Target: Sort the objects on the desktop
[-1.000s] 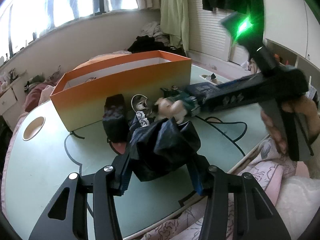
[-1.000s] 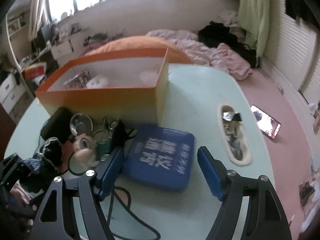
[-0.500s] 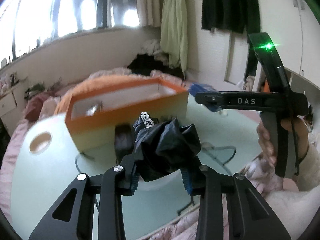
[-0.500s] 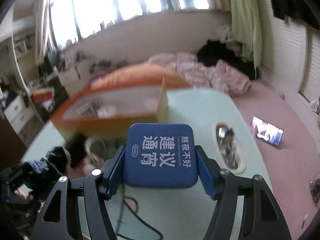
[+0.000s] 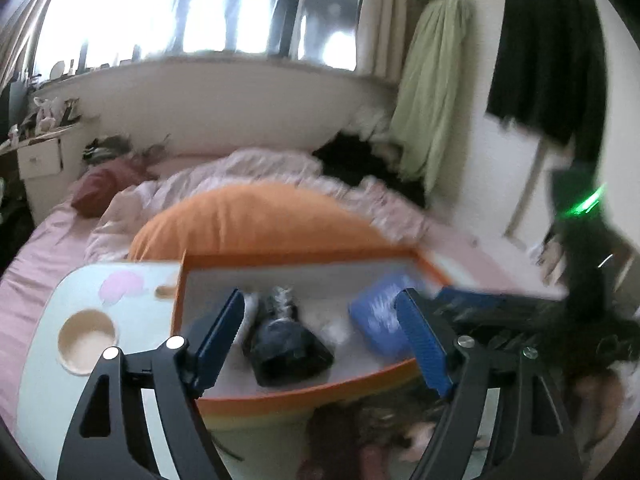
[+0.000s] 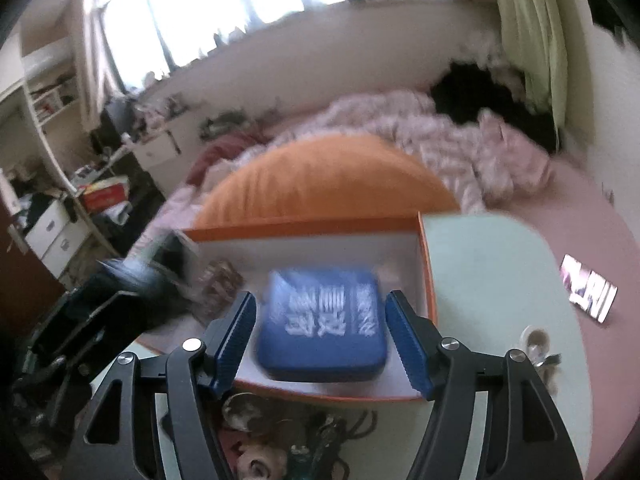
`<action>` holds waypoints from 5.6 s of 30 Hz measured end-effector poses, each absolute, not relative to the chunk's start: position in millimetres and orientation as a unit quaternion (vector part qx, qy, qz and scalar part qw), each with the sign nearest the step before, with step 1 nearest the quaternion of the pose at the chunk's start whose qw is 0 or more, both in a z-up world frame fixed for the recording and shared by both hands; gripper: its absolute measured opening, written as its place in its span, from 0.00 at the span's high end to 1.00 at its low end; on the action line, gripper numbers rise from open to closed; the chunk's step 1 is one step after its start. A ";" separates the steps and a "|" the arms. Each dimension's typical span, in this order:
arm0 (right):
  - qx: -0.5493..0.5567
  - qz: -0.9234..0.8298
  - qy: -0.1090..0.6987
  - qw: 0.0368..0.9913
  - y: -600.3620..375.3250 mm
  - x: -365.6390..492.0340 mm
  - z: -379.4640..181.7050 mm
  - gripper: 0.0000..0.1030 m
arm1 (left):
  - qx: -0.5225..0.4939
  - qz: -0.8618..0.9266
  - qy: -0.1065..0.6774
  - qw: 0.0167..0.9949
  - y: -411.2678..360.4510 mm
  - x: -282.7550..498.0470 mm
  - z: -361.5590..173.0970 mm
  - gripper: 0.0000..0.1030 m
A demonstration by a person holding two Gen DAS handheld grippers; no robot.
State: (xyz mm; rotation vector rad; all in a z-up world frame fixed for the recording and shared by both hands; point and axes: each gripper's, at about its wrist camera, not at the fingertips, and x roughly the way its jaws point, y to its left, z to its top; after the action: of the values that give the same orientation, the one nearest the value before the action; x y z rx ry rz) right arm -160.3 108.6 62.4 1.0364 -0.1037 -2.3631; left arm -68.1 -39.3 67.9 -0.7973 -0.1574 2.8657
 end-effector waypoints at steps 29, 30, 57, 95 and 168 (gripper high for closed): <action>0.355 -0.893 0.090 0.261 150.2 -35.0 -4.8 0.00 | -0.367 0.928 0.027 0.052 -4.0 26.2 -3.1 0.12; 0.354 -0.893 0.090 0.262 151.4 -35.7 -5.3 0.00 | -0.367 0.928 0.026 0.051 -4.2 25.7 -3.3 0.11; 0.346 -0.896 0.089 0.265 150.9 -34.4 -7.3 0.00 | -0.364 0.929 0.026 0.055 -10.4 22.0 -5.3 0.00; 0.367 -0.886 -0.022 0.284 162.6 -61.7 6.0 0.78 | -0.362 0.929 0.032 0.070 -7.3 19.2 0.5 0.00; 0.396 -0.880 0.075 0.252 140.2 -38.2 0.9 0.00 | -0.371 0.924 0.041 0.082 -1.6 31.5 -3.7 0.00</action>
State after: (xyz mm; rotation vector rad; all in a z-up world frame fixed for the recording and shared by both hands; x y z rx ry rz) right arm -38.2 140.2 0.9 1.0768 0.2027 -2.3943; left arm 31.5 -1.6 -3.7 -1.1080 0.1214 2.7608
